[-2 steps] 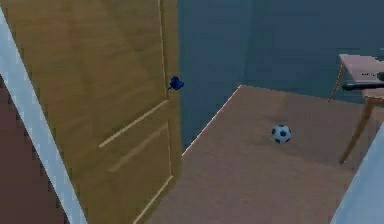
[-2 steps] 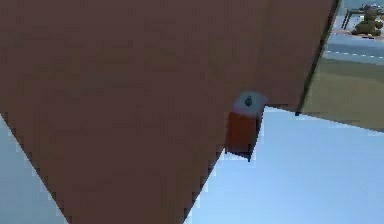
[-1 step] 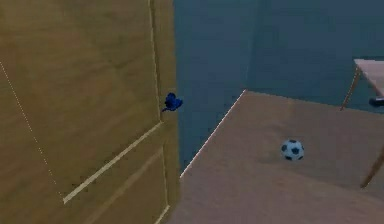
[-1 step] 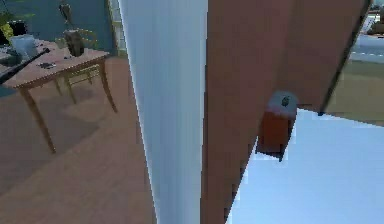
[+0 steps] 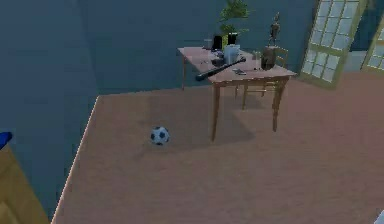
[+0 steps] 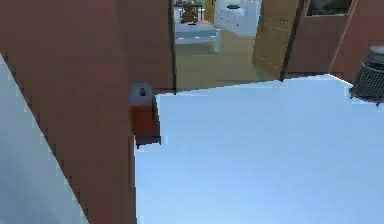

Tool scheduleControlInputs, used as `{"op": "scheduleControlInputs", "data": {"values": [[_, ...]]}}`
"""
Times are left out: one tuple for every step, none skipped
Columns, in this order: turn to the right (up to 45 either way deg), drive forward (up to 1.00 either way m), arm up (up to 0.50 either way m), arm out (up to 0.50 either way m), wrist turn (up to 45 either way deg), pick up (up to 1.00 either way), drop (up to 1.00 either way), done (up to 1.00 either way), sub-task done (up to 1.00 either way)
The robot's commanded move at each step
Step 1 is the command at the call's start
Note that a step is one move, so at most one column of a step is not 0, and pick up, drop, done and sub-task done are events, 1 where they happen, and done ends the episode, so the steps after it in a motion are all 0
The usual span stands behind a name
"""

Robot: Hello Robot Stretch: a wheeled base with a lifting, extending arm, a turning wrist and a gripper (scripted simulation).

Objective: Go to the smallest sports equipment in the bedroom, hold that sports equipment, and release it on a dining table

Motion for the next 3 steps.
{"op": "scheduleControlInputs", "data": {"values": [[0.0, 0.95, 0.00, 0.00, 0.0, 0.00, 0.00, 0.00, 0.00], [45.0, 0.00, 0.00, 0.00, 0.0, 0.00, 0.00, 0.00, 0.00], [24.0, 0.00, 0.00, 0.00, 0.0, 0.00, 0.00, 0.00, 0.00]]}}
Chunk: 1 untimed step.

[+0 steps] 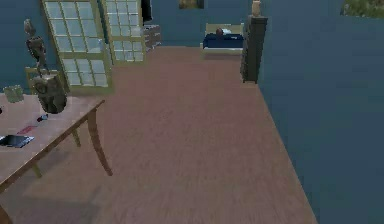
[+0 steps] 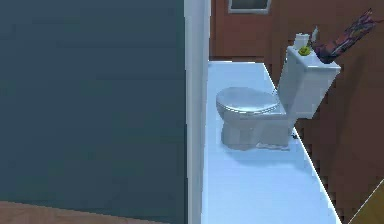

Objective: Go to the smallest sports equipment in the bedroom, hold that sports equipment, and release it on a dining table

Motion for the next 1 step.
{"op": "scheduleControlInputs", "data": {"values": [[0.0, 1.00, 0.00, 0.00, 0.0, 0.00, 0.00, 0.00, 0.00]]}}
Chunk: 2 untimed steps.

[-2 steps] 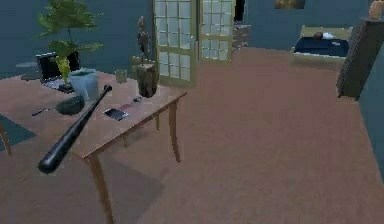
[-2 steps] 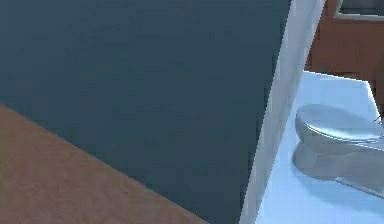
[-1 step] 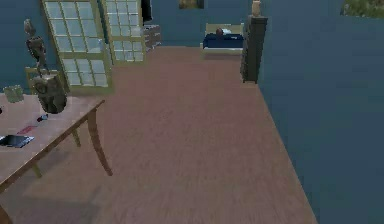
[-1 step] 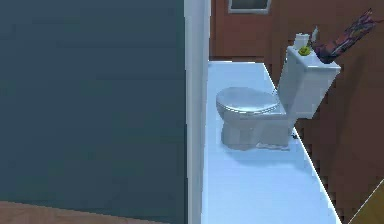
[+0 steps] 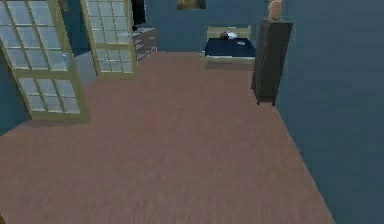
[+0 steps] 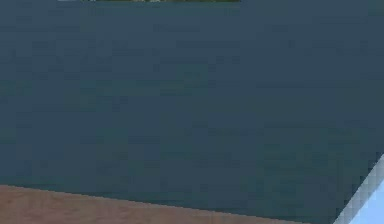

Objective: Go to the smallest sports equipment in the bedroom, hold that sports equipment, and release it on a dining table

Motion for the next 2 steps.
{"op": "scheduleControlInputs", "data": {"values": [[6.0, 0.00, 0.00, 0.00, 0.0, 0.00, 0.00, 0.00, 0.00], [0.0, 0.80, 0.00, 0.00, 0.0, 0.00, 0.00, 0.00, 0.00]]}}
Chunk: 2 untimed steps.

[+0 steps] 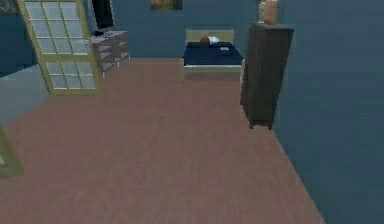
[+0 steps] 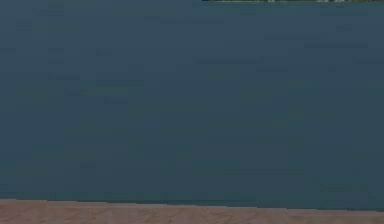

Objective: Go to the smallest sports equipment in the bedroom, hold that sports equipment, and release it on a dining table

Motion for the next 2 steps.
{"op": "scheduleControlInputs", "data": {"values": [[-9.0, 0.00, 0.00, 0.00, 0.0, 0.00, 0.00, 0.00, 0.00], [0.0, 1.00, 0.00, 0.00, 0.0, 0.00, 0.00, 0.00, 0.00]]}}
